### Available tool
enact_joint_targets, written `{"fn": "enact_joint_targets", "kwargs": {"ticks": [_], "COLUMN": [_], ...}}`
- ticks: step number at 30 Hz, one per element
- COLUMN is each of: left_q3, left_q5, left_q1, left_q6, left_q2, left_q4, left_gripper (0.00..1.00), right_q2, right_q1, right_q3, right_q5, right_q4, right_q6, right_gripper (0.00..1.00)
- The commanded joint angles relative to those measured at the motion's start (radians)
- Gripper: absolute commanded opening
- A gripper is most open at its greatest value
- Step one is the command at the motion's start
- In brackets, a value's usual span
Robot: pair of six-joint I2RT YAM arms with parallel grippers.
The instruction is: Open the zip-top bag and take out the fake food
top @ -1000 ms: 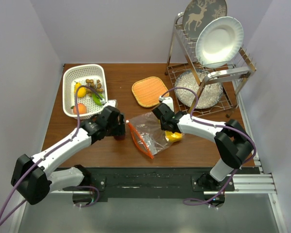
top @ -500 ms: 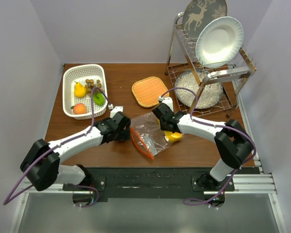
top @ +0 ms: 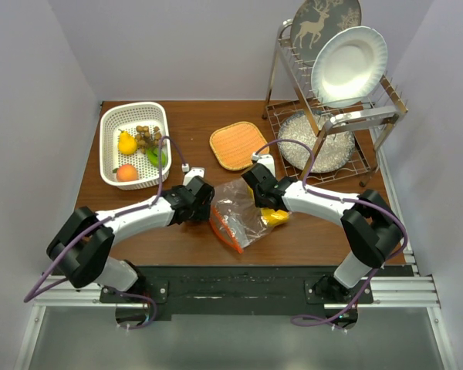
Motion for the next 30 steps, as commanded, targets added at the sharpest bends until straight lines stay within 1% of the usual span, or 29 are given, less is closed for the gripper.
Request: {"fn": "enact_joint_targets", "kwargs": {"ticks": [1, 2, 5, 7, 8, 10, 13, 14, 16, 17, 19, 20, 22, 23, 28, 30], "left_q3": [0.005, 0.004, 0.01, 0.039, 0.056, 0.108, 0.174, 0.188, 0.228, 0.245, 0.284, 0.291, 0.304, 0.308, 0.309, 0.308], "left_q5": [-0.013, -0.011, -0.025, -0.051, -0.062, -0.076, -0.044, -0.025, -0.004, 0.0, 0.039, 0.05, 0.081, 0.098, 0.13, 0.139], "left_q1": [-0.004, -0.004, -0.004, -0.001, 0.006, 0.027, 0.122, 0.19, 0.252, 0.312, 0.373, 0.427, 0.478, 0.525, 0.639, 0.671], "left_q6": [-0.004, -0.007, -0.027, -0.03, -0.03, -0.024, 0.011, 0.026, 0.068, 0.079, 0.1, 0.108, 0.118, 0.123, 0.125, 0.125], "left_q2": [0.013, 0.004, -0.033, -0.063, -0.097, -0.137, -0.211, -0.237, -0.248, -0.24, -0.225, -0.209, -0.183, -0.153, -0.038, 0.008], "left_q4": [0.058, 0.051, 0.009, -0.046, -0.068, -0.117, -0.139, -0.136, -0.131, -0.134, -0.127, -0.111, -0.075, -0.062, -0.002, 0.014], "left_gripper": [0.65, 0.57, 0.4, 0.33, 0.31, 0.3, 0.31, 0.31, 0.31, 0.31, 0.31, 0.32, 0.32, 0.32, 0.33, 0.51], "right_q2": [-0.023, -0.023, -0.023, -0.023, -0.023, -0.026, -0.028, -0.026, -0.025, -0.024, -0.02, -0.018, -0.015, -0.014, -0.023, -0.023], "right_q1": [-0.004, -0.006, -0.006, -0.004, -0.004, -0.004, -0.004, -0.004, -0.006, -0.004, -0.004, -0.004, -0.004, -0.006, -0.006, -0.004], "right_q3": [-0.014, -0.016, -0.019, -0.019, -0.019, -0.019, -0.019, -0.019, -0.019, -0.019, -0.019, -0.018, -0.016, -0.017, -0.021, -0.022], "right_q5": [-0.007, -0.005, -0.008, -0.01, -0.01, -0.011, -0.014, -0.014, -0.017, -0.017, -0.023, -0.023, -0.027, -0.027, -0.027, -0.027], "right_q4": [0.017, 0.018, 0.019, 0.019, 0.019, 0.019, 0.019, 0.02, 0.022, 0.022, 0.026, 0.026, 0.028, 0.028, 0.025, 0.025], "right_q6": [-0.008, -0.008, -0.008, -0.008, -0.006, -0.006, -0.009, -0.009, -0.009, -0.009, -0.008, -0.008, -0.008, -0.009, -0.009, -0.009], "right_gripper": [0.0, 0.0, 0.0, 0.0, 0.0, 0.0, 0.0, 0.0, 0.0, 0.0, 0.0, 0.0, 0.0, 0.0, 0.0, 0.0]}}
